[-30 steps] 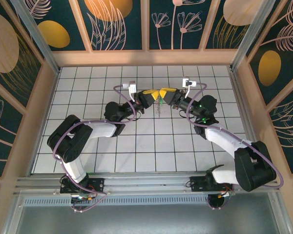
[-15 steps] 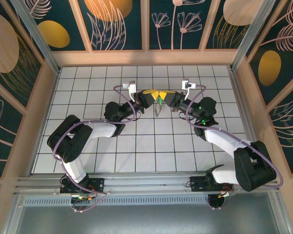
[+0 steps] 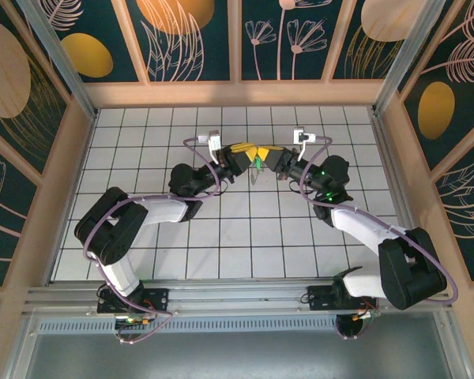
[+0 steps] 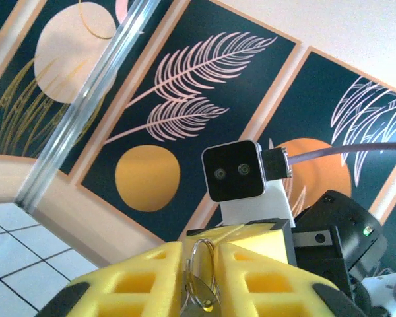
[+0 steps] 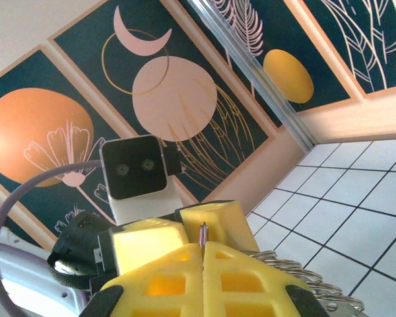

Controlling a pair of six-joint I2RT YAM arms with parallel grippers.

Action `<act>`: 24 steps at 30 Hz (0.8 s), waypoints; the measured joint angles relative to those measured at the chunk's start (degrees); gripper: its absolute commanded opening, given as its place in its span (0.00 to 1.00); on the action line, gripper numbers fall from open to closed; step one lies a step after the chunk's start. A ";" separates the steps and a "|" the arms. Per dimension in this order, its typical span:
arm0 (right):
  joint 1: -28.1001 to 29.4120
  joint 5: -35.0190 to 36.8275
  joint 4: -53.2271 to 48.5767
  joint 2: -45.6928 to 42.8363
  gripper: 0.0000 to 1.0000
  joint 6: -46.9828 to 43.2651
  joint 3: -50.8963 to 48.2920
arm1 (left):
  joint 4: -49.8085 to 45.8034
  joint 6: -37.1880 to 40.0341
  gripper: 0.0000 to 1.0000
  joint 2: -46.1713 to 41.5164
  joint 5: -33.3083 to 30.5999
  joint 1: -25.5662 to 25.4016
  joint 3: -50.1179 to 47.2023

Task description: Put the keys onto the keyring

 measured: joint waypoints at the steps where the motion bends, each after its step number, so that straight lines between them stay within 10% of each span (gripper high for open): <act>1: -0.04 -0.02 -0.42 0.07 0.00 -0.15 0.24 | -1.27 0.52 0.34 -0.68 -0.39 -0.02 0.00; 11: -2.56 -1.33 -6.32 1.70 0.00 -3.04 4.24 | -15.93 10.91 0.56 -10.93 -3.93 0.04 0.68; 24: -7.54 -8.00 -15.23 8.83 0.00 -8.15 13.92 | -36.00 17.70 0.61 -11.82 4.55 9.07 10.82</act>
